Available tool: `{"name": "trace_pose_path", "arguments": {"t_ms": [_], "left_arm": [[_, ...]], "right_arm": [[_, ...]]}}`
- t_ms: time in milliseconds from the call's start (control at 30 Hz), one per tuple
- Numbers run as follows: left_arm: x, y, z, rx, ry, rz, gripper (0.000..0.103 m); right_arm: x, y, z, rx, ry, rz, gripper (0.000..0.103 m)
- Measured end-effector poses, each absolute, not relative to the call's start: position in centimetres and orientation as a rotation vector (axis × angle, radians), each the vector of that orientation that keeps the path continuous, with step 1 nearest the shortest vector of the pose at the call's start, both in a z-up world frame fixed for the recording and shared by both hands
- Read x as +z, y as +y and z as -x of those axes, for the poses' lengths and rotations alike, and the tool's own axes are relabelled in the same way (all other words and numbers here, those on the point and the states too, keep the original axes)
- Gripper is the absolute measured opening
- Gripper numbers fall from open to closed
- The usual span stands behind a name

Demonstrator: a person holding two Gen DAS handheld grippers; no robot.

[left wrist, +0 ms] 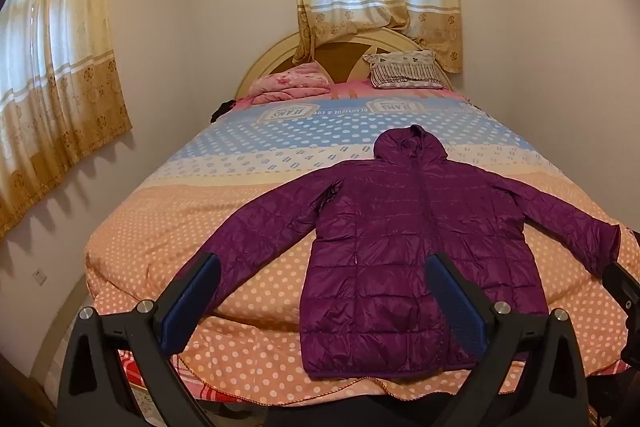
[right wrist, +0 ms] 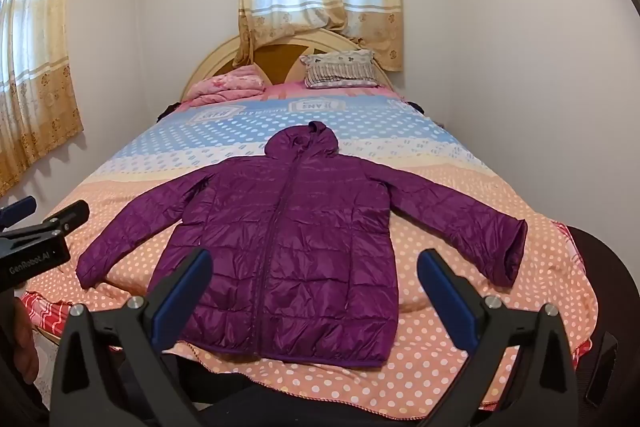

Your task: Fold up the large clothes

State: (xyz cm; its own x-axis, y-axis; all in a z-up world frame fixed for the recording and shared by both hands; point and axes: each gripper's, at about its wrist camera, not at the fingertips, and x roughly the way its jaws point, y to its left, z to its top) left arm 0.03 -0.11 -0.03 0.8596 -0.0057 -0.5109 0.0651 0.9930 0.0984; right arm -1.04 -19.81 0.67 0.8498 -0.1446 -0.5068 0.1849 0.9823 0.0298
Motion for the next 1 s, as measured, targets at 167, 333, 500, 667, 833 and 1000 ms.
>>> {"name": "trace_pose_path", "arguments": {"t_ms": [167,333,500,667,833,1000], "left_arm": [[0.12,-0.17,-0.21,-0.036,0.533,-0.111,0.102],[0.13,0.20,-0.16,-0.036,0.531,-0.094,0.102],[-0.06,0.24,-0.29,-0.032,0.531,-0.096,0.102],[0.33,0.30,-0.24,-0.024,0.523,-0.091,0.102],[0.31,0.31,-0.22,-0.022,0.522,-0.090,0.102],[0.27,0.51,-0.28,-0.022,0.517,-0.088,0.102]], "right_arm": [[0.63,-19.90,0.97,-0.169,0.538,-0.091,0.103],[0.54,-19.93,0.89,-0.173,0.539,-0.087,0.103],[0.50,-19.91,0.87,-0.172,0.541,-0.082,0.103],[0.42,-19.88,0.84,-0.172,0.541,-0.081,0.103],[0.40,-19.91,0.81,-0.173,0.542,-0.081,0.103],[0.35,-19.98,0.79,-0.172,0.542,-0.079,0.103]]}}
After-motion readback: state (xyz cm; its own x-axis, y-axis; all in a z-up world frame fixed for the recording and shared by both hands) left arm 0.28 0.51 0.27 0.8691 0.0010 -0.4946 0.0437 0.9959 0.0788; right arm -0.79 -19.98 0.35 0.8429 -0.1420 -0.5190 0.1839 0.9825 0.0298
